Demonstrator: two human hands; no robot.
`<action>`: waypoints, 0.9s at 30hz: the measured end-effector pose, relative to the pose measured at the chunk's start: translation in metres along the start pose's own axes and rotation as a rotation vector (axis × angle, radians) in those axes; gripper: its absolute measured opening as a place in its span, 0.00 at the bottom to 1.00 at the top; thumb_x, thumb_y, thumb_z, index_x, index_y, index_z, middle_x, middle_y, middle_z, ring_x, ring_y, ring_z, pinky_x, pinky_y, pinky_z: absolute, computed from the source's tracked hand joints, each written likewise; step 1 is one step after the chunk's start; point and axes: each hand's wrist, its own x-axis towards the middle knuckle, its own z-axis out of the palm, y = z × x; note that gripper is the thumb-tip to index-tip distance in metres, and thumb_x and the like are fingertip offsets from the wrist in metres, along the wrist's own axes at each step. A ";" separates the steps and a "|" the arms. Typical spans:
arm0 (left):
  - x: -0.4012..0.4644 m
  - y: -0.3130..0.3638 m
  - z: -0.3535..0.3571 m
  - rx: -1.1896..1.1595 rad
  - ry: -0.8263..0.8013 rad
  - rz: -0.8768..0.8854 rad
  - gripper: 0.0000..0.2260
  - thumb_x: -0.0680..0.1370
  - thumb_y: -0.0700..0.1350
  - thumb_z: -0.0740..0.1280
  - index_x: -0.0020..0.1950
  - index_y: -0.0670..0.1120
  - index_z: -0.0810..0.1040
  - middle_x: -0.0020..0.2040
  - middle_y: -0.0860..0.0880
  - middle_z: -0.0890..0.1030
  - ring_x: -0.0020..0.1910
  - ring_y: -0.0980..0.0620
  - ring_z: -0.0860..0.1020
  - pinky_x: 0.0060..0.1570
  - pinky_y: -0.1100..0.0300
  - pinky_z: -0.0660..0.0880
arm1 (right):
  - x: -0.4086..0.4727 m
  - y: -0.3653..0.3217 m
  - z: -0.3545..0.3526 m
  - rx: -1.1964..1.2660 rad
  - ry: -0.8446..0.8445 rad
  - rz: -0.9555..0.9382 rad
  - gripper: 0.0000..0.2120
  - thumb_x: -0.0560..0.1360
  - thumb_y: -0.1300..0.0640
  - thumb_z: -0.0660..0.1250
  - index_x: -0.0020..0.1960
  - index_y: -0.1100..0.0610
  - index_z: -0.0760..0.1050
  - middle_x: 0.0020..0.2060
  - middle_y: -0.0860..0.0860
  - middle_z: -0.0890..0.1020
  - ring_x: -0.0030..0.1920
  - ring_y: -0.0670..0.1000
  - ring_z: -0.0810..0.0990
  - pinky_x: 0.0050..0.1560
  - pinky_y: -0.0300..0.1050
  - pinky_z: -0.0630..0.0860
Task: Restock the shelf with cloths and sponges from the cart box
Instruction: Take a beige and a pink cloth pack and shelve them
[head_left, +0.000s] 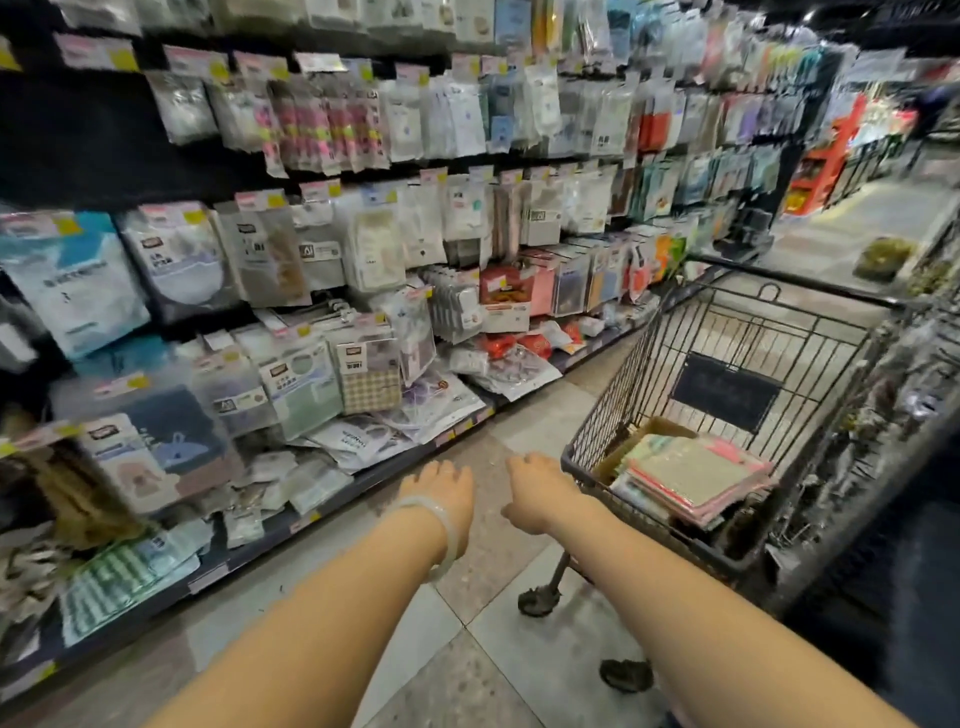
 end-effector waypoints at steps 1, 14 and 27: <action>0.018 0.000 -0.007 0.008 0.000 0.022 0.31 0.75 0.44 0.67 0.74 0.43 0.58 0.70 0.42 0.64 0.70 0.43 0.63 0.65 0.50 0.65 | 0.013 0.006 -0.006 0.006 0.000 0.016 0.25 0.77 0.55 0.63 0.70 0.59 0.61 0.68 0.59 0.66 0.69 0.61 0.64 0.66 0.55 0.66; 0.228 0.078 -0.061 0.137 -0.042 0.392 0.26 0.75 0.44 0.66 0.70 0.43 0.62 0.69 0.41 0.66 0.68 0.41 0.66 0.65 0.49 0.67 | 0.122 0.143 -0.030 0.158 -0.006 0.418 0.21 0.74 0.55 0.66 0.65 0.57 0.68 0.62 0.58 0.72 0.62 0.59 0.72 0.61 0.53 0.73; 0.402 0.172 -0.092 0.059 -0.145 0.780 0.21 0.74 0.43 0.65 0.68 0.45 0.67 0.64 0.44 0.72 0.62 0.43 0.73 0.61 0.51 0.73 | 0.196 0.265 -0.032 0.358 -0.012 0.833 0.22 0.77 0.55 0.63 0.69 0.58 0.63 0.64 0.58 0.70 0.64 0.60 0.70 0.61 0.53 0.70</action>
